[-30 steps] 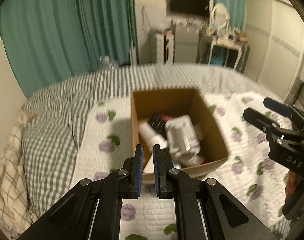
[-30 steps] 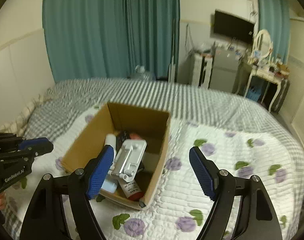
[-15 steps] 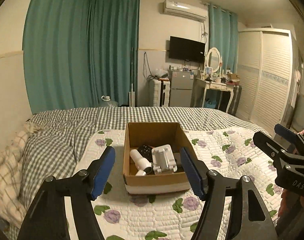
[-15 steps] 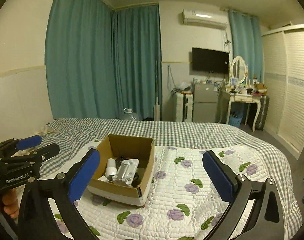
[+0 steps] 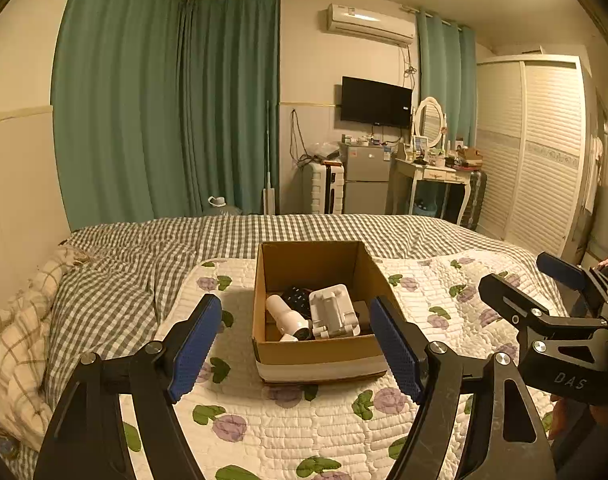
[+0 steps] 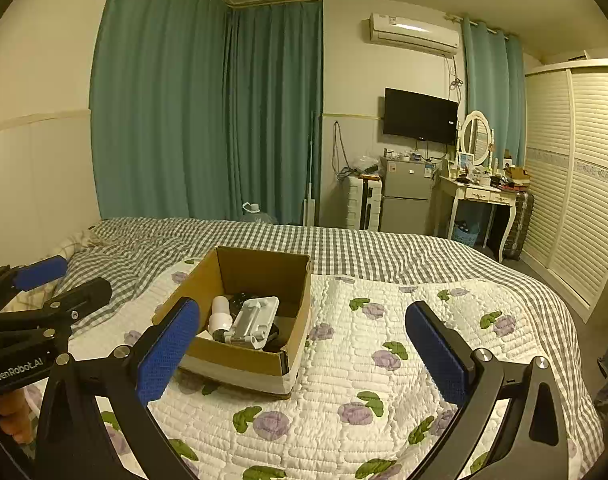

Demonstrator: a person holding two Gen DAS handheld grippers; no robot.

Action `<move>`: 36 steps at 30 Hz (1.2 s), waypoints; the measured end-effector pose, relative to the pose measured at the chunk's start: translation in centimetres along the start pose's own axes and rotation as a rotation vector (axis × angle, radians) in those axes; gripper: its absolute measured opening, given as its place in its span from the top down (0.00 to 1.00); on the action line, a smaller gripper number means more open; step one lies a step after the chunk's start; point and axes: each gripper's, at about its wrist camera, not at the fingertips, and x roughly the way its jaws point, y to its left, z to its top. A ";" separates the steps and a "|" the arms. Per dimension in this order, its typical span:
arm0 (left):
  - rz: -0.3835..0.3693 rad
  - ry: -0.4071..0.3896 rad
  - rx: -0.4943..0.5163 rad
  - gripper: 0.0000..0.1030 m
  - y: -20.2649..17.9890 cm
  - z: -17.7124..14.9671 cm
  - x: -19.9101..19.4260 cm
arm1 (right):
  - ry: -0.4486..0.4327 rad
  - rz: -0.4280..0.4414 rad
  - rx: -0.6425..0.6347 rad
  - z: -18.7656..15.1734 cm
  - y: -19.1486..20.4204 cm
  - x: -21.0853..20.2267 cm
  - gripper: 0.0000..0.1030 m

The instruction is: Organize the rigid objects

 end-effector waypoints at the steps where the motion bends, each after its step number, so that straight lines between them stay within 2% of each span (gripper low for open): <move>1: 0.000 0.002 0.000 0.23 0.0 0.0 0.1 | 0.004 0.001 0.001 0.0 0.0 0.1 0.00; 10: -0.008 0.017 0.008 0.22 -0.1 -0.2 0.1 | 0.012 -0.008 0.005 -0.1 -0.1 0.2 0.00; 26: 0.023 -0.007 -0.022 0.22 0.2 -0.2 -0.2 | 0.026 -0.019 0.012 -0.4 -0.2 0.4 0.00; 36: 0.012 -0.009 -0.025 0.22 0.3 -0.3 -0.2 | 0.037 -0.014 0.011 -0.5 0.0 0.6 0.00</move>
